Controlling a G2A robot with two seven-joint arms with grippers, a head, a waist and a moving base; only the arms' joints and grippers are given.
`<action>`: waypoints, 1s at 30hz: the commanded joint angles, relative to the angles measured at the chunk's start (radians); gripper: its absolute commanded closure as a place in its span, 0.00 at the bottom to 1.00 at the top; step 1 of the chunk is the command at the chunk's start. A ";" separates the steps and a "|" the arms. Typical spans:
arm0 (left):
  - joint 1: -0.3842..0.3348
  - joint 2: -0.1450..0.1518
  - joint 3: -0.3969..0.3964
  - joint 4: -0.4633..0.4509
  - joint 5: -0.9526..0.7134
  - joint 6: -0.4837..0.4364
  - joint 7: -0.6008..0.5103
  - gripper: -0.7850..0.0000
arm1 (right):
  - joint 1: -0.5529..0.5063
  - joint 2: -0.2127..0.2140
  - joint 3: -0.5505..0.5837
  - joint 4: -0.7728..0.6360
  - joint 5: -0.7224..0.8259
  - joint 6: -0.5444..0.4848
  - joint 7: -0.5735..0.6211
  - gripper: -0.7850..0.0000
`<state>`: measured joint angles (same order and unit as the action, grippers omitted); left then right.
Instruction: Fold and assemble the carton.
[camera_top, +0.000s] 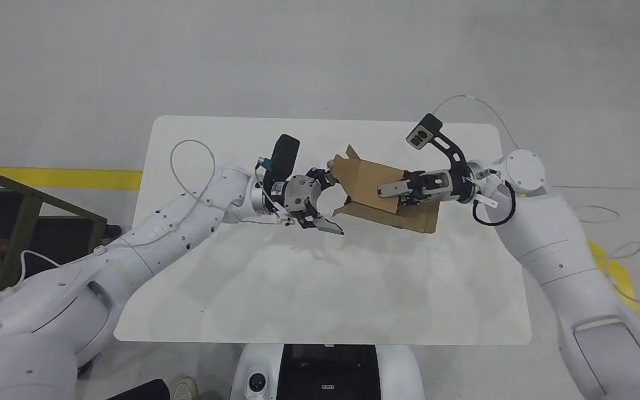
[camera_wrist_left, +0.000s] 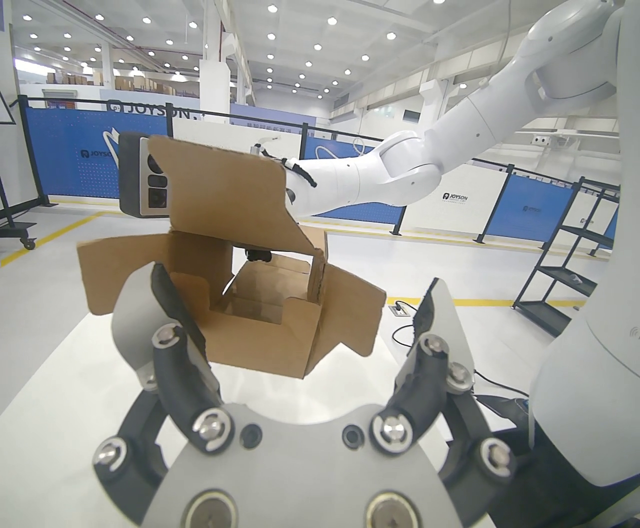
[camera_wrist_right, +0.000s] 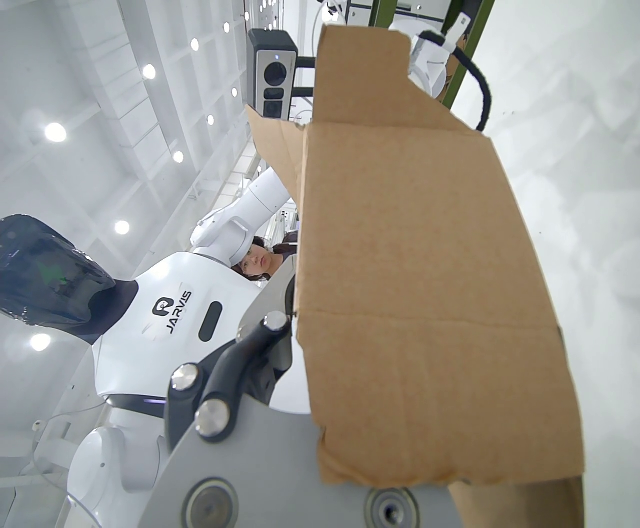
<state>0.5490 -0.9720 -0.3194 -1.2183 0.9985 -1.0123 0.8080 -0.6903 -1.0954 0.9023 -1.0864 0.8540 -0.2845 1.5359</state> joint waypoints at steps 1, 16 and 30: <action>-0.003 0.001 0.003 0.003 -0.005 0.000 0.000 0.00 | -0.002 0.001 0.001 -0.001 0.001 0.000 0.000 1.00; -0.019 0.003 0.026 0.007 -0.010 0.000 0.000 0.53 | -0.009 0.001 0.009 -0.004 0.005 0.000 0.000 1.00; -0.031 -0.002 0.045 0.016 -0.030 0.000 0.000 0.60 | -0.016 0.002 0.018 -0.010 0.009 0.000 0.000 1.00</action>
<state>0.5190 -0.9730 -0.2770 -1.2025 0.9709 -1.0123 0.8080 -0.7057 -1.0937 0.9204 -1.0946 0.8621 -0.2845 1.5359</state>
